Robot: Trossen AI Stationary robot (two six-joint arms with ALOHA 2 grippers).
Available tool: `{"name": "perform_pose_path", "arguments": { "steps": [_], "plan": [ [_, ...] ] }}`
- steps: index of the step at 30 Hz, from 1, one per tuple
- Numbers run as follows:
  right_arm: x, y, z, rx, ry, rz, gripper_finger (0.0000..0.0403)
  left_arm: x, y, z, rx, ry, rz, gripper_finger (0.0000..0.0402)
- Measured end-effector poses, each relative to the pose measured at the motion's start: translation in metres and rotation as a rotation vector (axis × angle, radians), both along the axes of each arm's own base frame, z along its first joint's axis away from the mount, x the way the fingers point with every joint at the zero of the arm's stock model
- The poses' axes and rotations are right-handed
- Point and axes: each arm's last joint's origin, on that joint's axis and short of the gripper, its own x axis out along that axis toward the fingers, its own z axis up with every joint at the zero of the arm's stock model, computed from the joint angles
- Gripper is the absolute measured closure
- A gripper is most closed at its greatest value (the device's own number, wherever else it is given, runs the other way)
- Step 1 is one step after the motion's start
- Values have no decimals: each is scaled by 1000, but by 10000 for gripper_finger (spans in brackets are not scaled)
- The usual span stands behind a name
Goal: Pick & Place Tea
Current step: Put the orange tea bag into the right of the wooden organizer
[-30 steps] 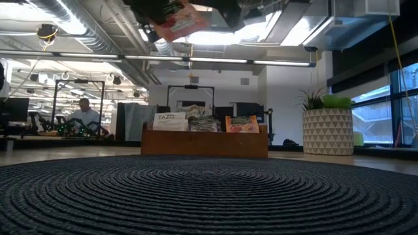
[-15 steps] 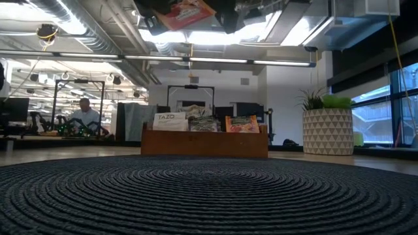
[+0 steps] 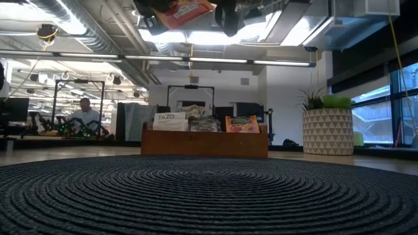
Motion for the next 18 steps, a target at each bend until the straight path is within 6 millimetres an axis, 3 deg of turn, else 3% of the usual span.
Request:
{"name": "perform_pose_path", "arguments": {
  "steps": [4,8,14,18],
  "plan": [
    [-2,-1,4,26,-6,-53,399,-9,0,9,7,-31,-44,394],
    [-16,-1,26,8,-62,-65,400,-26,2,34,-20,-153,-76,389],
    [-54,-4,45,-41,-50,-134,401,-62,8,62,-7,-260,-50,388],
    [-85,-6,46,-97,-76,-258,401,-90,12,68,3,-328,19,391]
  ]
}}
